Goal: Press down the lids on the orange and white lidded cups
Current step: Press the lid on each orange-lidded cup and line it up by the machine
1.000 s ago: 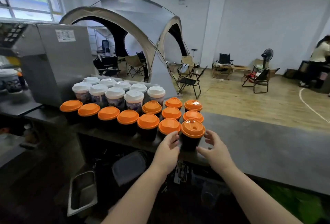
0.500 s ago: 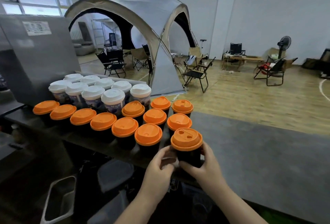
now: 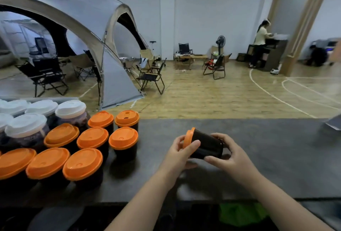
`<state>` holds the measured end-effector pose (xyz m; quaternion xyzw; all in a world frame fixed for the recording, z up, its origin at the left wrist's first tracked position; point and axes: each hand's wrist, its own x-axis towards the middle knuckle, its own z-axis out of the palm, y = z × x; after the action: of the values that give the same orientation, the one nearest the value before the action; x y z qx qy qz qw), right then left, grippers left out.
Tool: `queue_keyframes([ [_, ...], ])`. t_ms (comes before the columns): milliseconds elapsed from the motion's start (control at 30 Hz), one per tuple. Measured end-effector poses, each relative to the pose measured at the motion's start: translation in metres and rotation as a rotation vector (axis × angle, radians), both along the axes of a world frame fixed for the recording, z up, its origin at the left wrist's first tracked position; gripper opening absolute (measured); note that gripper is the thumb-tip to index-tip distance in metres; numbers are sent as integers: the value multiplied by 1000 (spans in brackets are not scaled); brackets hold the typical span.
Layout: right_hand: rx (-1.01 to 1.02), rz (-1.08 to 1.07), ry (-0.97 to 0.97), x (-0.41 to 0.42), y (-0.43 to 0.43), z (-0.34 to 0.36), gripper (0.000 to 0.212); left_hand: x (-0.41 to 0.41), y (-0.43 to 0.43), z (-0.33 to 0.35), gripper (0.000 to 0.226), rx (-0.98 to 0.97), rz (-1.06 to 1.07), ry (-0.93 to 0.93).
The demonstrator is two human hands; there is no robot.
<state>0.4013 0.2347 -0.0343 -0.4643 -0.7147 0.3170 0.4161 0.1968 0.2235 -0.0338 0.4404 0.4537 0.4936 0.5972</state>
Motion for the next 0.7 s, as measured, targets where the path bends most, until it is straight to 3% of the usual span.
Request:
queue_keyframes([
  [267, -187, 8, 180, 71, 17, -13, 54, 80, 21, -20, 57, 140, 98, 30],
  [400, -119, 38, 109, 86, 17, -30, 53, 93, 16, -40, 62, 191, 143, 104],
  [567, -75, 93, 106, 88, 17, -40, 63, 94, 17, -44, 47, 223, 158, 117],
  [700, -35, 115, 81, 88, 14, -36, 55, 92, 14, -45, 52, 250, 156, 107],
])
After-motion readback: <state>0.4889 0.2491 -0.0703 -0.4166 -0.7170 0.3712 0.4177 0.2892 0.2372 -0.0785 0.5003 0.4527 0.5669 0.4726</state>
